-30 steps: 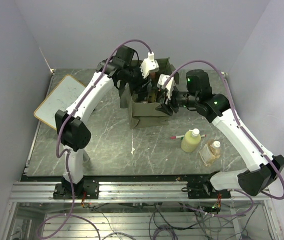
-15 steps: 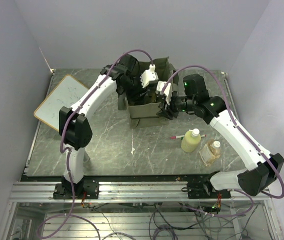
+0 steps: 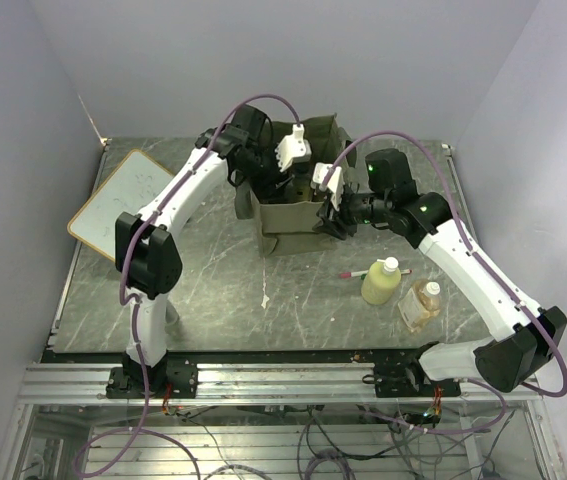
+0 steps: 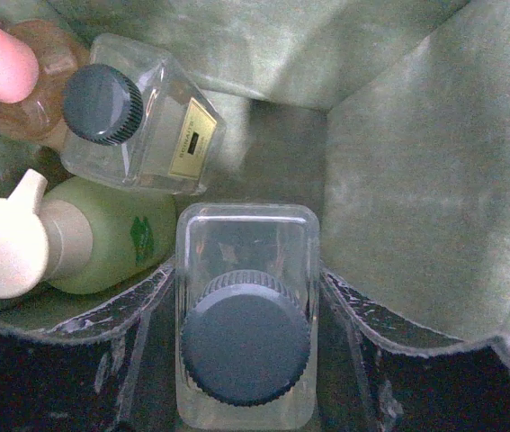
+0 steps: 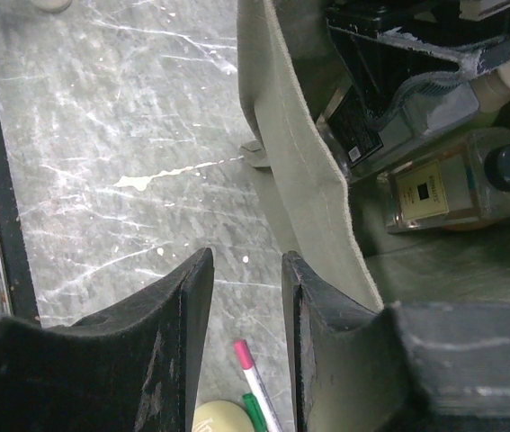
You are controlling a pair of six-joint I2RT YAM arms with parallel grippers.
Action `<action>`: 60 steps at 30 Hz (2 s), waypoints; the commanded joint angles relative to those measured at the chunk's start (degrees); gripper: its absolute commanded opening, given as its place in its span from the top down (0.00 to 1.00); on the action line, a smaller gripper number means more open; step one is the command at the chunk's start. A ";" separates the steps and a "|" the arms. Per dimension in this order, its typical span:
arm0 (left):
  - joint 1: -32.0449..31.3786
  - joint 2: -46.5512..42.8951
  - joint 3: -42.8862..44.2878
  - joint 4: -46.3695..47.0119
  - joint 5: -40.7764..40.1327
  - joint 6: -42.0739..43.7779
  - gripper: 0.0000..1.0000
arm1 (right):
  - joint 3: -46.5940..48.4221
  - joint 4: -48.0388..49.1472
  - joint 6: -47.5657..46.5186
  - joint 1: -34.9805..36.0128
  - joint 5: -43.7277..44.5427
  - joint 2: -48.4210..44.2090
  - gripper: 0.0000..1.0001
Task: Place the personal care products into the canvas bag
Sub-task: Place the care product in the canvas bag.
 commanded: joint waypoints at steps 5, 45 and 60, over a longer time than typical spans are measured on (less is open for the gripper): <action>1.47 0.54 4.08 8.71 7.29 -1.97 0.93 | 1.85 1.30 0.95 -1.75 0.11 -0.73 0.64; 1.25 8.65 4.31 7.69 0.34 5.38 0.84 | 1.79 1.84 0.70 -4.29 1.79 -0.11 0.63; -0.16 9.37 3.09 6.14 -0.32 4.04 0.66 | 2.22 1.71 0.50 -4.29 2.19 -0.18 0.62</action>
